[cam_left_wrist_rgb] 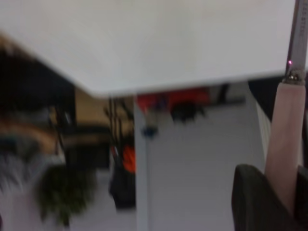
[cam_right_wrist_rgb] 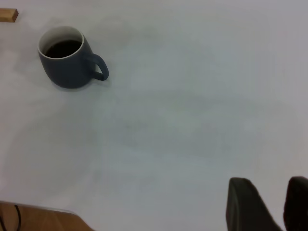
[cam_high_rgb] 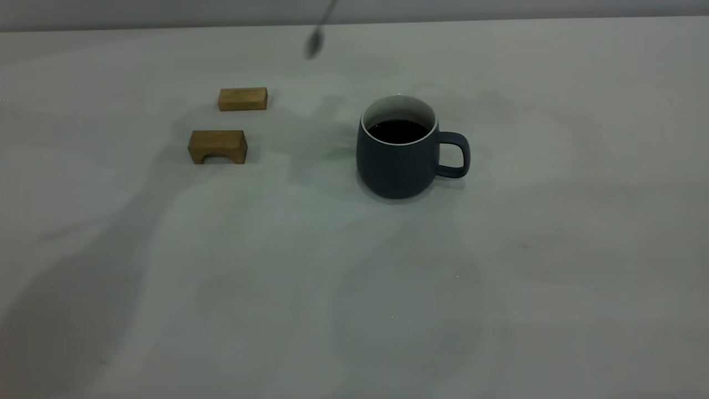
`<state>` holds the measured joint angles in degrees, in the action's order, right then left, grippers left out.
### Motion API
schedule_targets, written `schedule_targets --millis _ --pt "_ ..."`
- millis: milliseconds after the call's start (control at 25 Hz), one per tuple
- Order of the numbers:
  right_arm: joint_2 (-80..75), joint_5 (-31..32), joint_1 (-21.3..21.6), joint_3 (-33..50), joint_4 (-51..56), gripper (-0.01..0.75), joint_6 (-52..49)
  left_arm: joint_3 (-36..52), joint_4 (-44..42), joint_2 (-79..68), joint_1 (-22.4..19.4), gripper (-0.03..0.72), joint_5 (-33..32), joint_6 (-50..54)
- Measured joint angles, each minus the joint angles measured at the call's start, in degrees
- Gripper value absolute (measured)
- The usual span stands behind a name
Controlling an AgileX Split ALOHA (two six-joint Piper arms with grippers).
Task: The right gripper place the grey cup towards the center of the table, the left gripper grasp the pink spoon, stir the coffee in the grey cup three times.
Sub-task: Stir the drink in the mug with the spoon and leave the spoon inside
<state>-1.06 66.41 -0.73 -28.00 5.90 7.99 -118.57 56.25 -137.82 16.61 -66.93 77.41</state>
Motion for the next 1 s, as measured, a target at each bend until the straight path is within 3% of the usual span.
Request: schedule_targets --millis 240,760,1000 --pt "0.00 0.00 0.00 0.00 0.00 0.238 0.00 -0.06 8.24 -2.44 1.76 0.166 0.00 0.76" --pt "0.00 0.00 0.00 0.00 0.00 0.238 0.00 -0.06 9.70 -12.05 3.46 0.166 0.00 -0.96" --pt "0.00 0.00 0.00 0.00 0.00 0.238 0.00 -0.06 9.70 -15.14 3.46 0.166 0.14 -8.46"
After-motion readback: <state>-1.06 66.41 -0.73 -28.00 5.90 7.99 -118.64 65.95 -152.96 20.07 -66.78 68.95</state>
